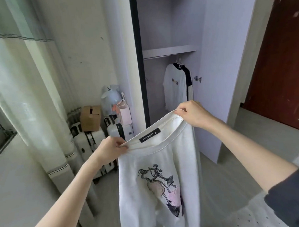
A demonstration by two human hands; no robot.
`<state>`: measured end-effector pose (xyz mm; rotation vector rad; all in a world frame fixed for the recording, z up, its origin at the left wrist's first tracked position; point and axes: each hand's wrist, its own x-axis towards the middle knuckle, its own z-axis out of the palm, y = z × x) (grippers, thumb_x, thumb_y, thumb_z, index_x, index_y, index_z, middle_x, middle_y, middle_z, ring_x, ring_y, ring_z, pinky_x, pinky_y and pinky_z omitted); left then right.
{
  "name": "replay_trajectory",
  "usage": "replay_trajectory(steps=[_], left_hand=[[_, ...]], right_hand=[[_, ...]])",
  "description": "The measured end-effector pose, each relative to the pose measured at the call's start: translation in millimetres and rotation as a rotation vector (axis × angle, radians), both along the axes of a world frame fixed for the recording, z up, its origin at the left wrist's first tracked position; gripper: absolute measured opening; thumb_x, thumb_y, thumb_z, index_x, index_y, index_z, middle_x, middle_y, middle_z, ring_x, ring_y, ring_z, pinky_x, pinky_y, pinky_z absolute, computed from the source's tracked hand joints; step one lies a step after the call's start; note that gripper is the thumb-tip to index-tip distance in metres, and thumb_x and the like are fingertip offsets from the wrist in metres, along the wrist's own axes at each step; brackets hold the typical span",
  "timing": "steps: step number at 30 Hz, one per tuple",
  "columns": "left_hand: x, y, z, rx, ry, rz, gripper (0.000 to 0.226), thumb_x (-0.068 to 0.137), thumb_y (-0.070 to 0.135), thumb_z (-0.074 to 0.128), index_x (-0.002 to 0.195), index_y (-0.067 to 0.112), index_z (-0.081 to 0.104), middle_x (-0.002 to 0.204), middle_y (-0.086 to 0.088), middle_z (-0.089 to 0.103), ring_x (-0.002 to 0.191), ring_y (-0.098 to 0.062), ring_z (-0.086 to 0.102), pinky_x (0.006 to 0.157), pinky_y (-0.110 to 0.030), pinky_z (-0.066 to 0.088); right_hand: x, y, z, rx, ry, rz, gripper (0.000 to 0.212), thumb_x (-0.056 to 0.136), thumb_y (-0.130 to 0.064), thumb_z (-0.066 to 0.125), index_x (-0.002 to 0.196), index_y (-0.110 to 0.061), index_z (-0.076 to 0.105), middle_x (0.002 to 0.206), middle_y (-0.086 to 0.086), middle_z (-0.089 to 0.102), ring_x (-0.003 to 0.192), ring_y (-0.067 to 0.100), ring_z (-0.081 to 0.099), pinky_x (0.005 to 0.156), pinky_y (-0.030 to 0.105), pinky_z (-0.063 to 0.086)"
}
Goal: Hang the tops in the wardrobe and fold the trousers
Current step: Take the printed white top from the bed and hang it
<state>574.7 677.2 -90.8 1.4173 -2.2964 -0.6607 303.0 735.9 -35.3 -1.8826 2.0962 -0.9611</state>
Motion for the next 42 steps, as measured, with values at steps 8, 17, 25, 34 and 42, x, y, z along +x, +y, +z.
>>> replay_trajectory(steps=[8,17,25,34,42], left_hand=[[-112.1,-125.2,-43.8,0.277,0.514,0.130,0.017,0.086,0.002,0.056,0.085,0.008,0.072,0.064,-0.007,0.057,0.054,-0.014,0.049,0.056,-0.022,0.043],[-240.0,-253.0,-54.7,0.279,0.522,-0.176,0.019,0.083,0.008,0.063,0.072,0.021,0.072,0.070,0.001,0.066,0.062,-0.012,0.053,0.059,-0.024,0.045],[-319.2,-322.6,-78.5,0.275,0.475,-0.091,0.024,0.087,0.004,0.052,0.078,0.020,0.069,0.079,0.007,0.064,0.081,-0.013,0.054,0.071,-0.022,0.039],[-368.9,-420.6,-117.6,0.003,0.284,0.045,0.024,0.086,0.005,0.049,0.098,0.010,0.070,0.104,-0.010,0.060,0.083,-0.021,0.051,0.072,-0.028,0.038],[-437.5,-497.8,-87.7,0.279,0.511,0.311,0.019,0.082,0.006,0.061,0.075,0.019,0.072,0.052,0.010,0.063,0.058,-0.019,0.060,0.080,-0.029,0.055]], right_hand=[[-94.5,-63.3,-43.9,0.394,-0.216,-0.059,0.037,0.079,-0.024,0.075,0.056,-0.004,0.053,0.053,-0.003,0.036,0.048,0.008,0.031,0.046,0.019,0.021],[-195.4,-168.0,-65.7,0.351,0.079,-0.518,0.014,0.079,-0.015,0.066,0.086,-0.002,0.068,0.090,0.012,0.068,0.091,0.028,0.061,0.075,0.032,0.049],[-245.6,-237.9,-72.4,0.291,0.258,-0.704,0.010,0.089,-0.011,0.051,0.096,-0.013,0.057,0.104,0.008,0.061,0.098,0.031,0.057,0.073,0.034,0.046],[-318.5,-334.1,-92.8,0.304,0.326,-0.588,0.023,0.081,0.000,0.048,0.095,-0.014,0.060,0.107,0.008,0.055,0.101,0.032,0.056,0.081,0.033,0.045],[-407.0,-429.9,-82.6,0.176,0.146,-0.350,0.027,0.076,0.003,0.049,0.086,-0.013,0.068,0.097,0.005,0.068,0.096,0.024,0.059,0.076,0.026,0.045]])
